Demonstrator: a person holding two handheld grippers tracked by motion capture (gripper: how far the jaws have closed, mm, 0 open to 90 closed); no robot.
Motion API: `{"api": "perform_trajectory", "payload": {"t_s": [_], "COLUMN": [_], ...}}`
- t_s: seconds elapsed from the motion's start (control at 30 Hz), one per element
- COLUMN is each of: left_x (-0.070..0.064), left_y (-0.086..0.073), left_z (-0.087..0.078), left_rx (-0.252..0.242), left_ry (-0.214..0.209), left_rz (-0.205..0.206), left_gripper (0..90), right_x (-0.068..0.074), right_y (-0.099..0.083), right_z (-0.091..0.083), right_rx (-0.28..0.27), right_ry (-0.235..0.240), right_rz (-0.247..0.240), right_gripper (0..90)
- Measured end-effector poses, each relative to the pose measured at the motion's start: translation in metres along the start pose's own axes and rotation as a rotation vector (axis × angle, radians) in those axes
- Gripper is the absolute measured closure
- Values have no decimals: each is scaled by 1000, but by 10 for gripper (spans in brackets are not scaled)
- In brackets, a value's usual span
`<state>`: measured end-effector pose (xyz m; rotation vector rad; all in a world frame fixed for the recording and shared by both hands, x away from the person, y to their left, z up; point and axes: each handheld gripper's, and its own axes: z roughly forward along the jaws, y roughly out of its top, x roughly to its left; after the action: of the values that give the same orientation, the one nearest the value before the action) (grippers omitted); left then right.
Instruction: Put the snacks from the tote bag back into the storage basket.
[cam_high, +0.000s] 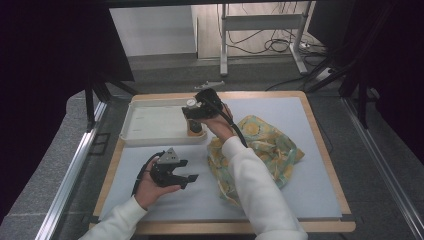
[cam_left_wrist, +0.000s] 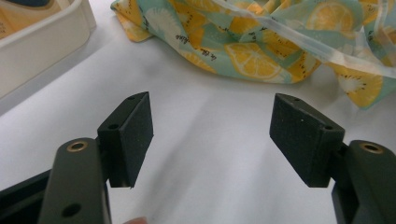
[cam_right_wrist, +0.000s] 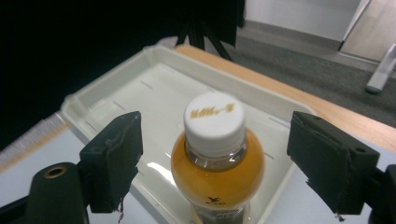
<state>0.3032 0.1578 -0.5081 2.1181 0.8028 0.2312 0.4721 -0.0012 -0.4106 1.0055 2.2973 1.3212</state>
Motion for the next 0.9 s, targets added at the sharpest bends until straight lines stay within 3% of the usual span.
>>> {"api": "perform_trajectory", "payload": {"t_s": [0.17,0.43,0.73,0.9], "left_x": [0,1,3,3], "left_y": [-2,-3,-4,-4], "left_z": [-1,-7,-8,-7], "left_rx": [6,-14,-12,-6], "left_ry": [8,21,29,32], "left_rz": [4,-7,-14,-13], "left_gripper": [303,302,302,301], "right_x": [-2,-1,-8,-16], "right_y": [8,9,-19,-47], "right_z": [-21,-60,-107,-136], "right_rx": [-49,-62,-65,-77], "right_ry": [24,44,55,50], "right_rz": [8,-23,-48,-20], "right_gripper": [188,196,196,196]}}
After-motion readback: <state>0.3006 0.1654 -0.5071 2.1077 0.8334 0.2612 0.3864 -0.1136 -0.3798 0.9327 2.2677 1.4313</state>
